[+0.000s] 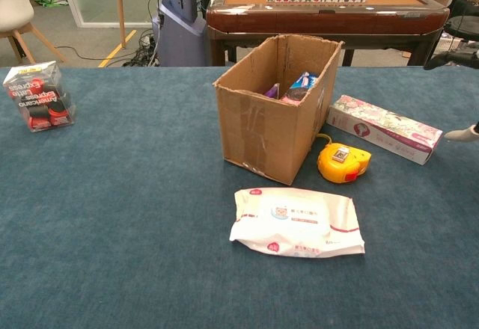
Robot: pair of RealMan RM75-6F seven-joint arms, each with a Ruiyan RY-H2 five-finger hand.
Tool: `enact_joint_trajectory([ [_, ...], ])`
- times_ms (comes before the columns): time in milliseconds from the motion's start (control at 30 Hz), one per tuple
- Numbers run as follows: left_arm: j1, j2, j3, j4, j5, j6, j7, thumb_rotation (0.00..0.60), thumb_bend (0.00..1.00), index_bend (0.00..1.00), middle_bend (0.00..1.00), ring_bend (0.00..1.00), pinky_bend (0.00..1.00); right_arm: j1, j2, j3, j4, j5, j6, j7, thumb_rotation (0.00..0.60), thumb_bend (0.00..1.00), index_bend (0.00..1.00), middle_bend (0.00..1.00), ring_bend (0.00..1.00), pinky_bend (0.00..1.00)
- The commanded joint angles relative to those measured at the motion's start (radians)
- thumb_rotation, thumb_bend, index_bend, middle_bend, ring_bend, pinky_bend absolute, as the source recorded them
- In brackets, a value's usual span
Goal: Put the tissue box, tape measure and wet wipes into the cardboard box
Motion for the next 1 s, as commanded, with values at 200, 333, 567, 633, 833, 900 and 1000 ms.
enact_joint_trajectory([
  [200,0.005,0.01,-0.004,-0.003,-0.004,0.007,-0.019,0.6,0.13,0.49,0.52,0.39,0.49,0.056,-0.074,0.018,0.101,0.057,-0.052,-0.022,0.6,0.0,0.2,0.14,0.03,0.11],
  [333,0.007,0.012,-0.004,-0.006,0.0,0.012,-0.021,0.6,0.13,0.49,0.52,0.39,0.49,0.08,-0.102,0.026,0.15,0.075,-0.072,-0.021,0.6,0.0,0.2,0.14,0.03,0.11],
  [567,0.008,0.013,-0.004,-0.007,0.001,0.012,-0.02,0.6,0.13,0.49,0.52,0.39,0.49,0.124,-0.156,0.035,0.241,0.097,-0.108,-0.009,0.6,0.0,0.2,0.13,0.03,0.11],
  [633,0.008,0.013,-0.004,-0.008,0.0,0.011,-0.021,0.6,0.13,0.49,0.52,0.39,0.49,0.136,-0.176,0.033,0.271,0.099,-0.12,-0.005,0.6,0.0,0.2,0.13,0.03,0.11],
  [833,0.01,0.016,-0.007,-0.008,-0.004,0.013,-0.026,0.6,0.13,0.49,0.52,0.39,0.49,0.165,-0.23,0.026,0.364,0.104,-0.155,0.018,0.6,0.0,0.2,0.13,0.03,0.11],
  [900,0.011,0.017,-0.009,-0.008,-0.006,0.016,-0.031,0.6,0.13,0.49,0.52,0.39,0.49,0.175,-0.248,0.025,0.4,0.106,-0.168,0.028,0.6,0.0,0.2,0.13,0.03,0.11],
  [1000,0.012,0.02,-0.011,-0.007,-0.009,0.016,-0.036,0.6,0.13,0.49,0.52,0.39,0.49,0.185,-0.267,0.025,0.443,0.113,-0.183,0.037,0.6,0.0,0.2,0.13,0.03,0.11],
])
